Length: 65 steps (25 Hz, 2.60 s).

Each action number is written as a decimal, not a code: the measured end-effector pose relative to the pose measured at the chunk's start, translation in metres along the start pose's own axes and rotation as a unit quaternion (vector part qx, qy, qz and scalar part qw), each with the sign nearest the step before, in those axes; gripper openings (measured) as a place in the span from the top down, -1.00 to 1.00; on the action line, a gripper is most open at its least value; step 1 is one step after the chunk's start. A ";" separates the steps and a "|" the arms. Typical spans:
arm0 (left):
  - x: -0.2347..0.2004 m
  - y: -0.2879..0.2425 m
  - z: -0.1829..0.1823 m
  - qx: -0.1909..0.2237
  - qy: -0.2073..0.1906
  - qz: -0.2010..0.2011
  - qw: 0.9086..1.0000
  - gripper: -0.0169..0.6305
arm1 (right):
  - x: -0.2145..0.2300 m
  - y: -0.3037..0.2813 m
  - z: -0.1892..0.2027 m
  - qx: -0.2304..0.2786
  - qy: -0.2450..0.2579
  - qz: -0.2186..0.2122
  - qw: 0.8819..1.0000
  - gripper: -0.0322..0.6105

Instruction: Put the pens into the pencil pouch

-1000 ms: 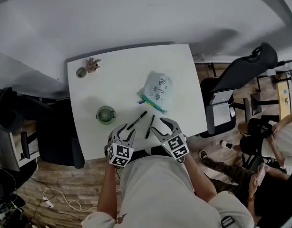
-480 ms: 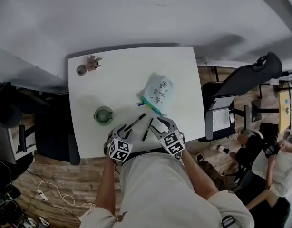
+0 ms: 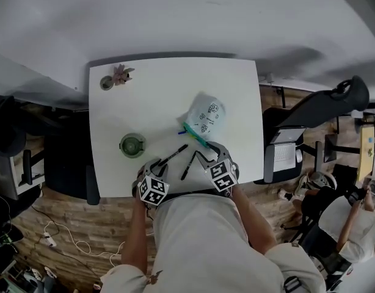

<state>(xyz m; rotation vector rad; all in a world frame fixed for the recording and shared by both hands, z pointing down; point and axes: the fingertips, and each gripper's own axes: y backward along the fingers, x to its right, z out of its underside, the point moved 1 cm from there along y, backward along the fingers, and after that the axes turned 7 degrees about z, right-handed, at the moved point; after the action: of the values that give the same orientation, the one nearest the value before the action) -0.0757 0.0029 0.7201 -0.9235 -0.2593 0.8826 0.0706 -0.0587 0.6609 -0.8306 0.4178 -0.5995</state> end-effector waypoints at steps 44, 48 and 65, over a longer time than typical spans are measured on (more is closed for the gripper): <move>0.015 -0.018 -0.093 0.045 -0.016 0.046 0.998 0.82 | 0.015 0.003 -0.011 0.001 -0.019 0.046 0.999 0.78; 0.015 -0.027 -0.107 0.049 -0.021 0.052 0.997 0.82 | 0.013 0.006 -0.012 0.006 -0.022 0.043 0.999 0.78; 0.016 -0.063 -0.155 0.075 -0.017 0.072 0.994 0.82 | 0.015 0.013 -0.016 0.027 -0.037 0.032 0.998 0.78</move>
<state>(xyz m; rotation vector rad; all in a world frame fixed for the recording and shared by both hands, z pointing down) 0.0538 -0.0938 0.6730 -0.7955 -0.1547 1.0383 0.0777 -0.0702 0.6395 -0.7820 0.3587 -0.5169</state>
